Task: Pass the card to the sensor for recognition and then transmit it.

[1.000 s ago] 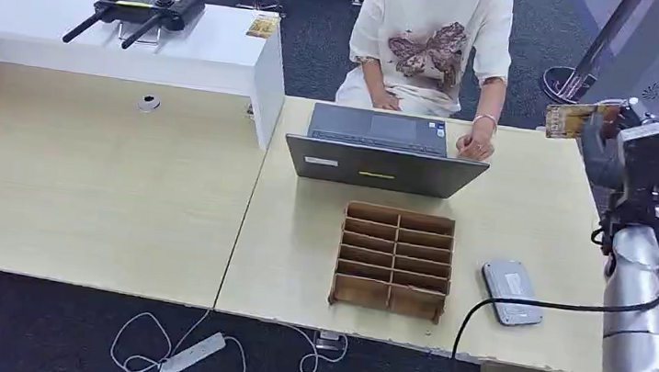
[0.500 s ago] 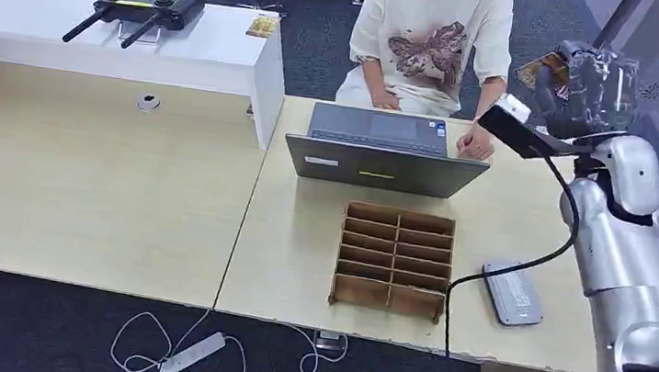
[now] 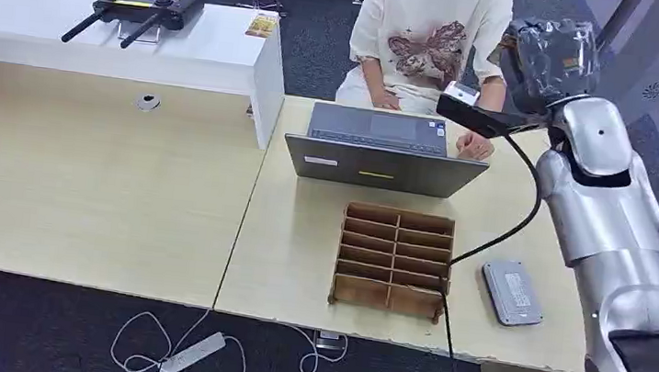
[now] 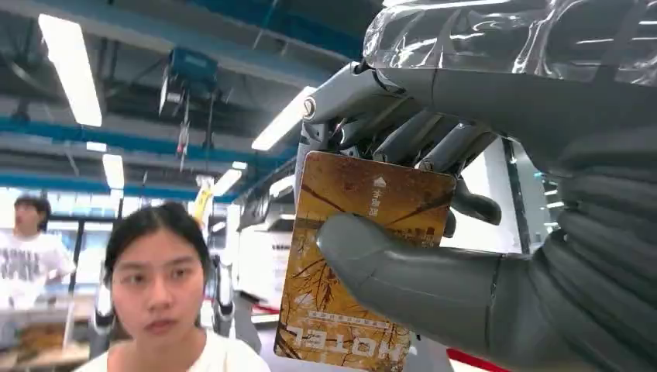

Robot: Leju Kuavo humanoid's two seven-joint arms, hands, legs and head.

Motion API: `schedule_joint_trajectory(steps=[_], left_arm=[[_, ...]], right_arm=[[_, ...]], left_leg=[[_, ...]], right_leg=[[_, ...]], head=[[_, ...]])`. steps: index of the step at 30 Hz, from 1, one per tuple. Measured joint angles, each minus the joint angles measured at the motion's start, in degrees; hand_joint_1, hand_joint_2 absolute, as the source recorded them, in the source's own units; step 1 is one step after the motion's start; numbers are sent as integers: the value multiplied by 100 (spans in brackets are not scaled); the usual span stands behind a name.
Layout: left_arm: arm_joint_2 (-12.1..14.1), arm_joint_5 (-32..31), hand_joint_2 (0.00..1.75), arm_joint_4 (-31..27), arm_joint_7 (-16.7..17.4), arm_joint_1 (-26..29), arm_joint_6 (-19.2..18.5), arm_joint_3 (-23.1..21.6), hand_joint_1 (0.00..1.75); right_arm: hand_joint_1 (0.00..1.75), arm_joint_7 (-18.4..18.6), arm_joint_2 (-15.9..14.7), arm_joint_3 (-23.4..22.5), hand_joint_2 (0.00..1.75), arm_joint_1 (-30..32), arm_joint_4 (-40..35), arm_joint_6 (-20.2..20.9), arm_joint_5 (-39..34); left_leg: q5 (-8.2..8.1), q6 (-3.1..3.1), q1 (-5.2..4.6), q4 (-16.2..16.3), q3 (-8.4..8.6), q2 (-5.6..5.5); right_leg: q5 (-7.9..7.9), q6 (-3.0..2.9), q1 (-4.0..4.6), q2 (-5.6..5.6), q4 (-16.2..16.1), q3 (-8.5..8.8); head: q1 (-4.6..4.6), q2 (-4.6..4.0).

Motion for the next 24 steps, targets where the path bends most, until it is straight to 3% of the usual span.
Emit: schedule_joint_trajectory(steps=[4, 9, 24], left_arm=[[4, -4, 0, 0, -33, 10, -4, 0, 0], [9, -44, 0, 0, -35, 22, -13, 0, 0], [22, -181, 0, 0, -70, 26, -59, 0, 0]], right_arm=[[175, 236, 258, 199, 175, -469, 546, 645, 179], [175, 500, 496, 384, 175, -917, 1142, 1118, 256], [175, 822, 618, 459, 175, -1282, 1884, 1702, 0]], left_leg=[[2, -4, 0, 0, -1, -1], [2, -4, -1, 0, -2, -3], [2, -3, -2, 2, 0, -1]], right_leg=[[0, 0, 1, 0, 0, -1], [0, 0, 2, -1, -1, -1], [1, -1, 1, 3, -4, -1]], head=[[-2, 0], [0, 0], [0, 0]])
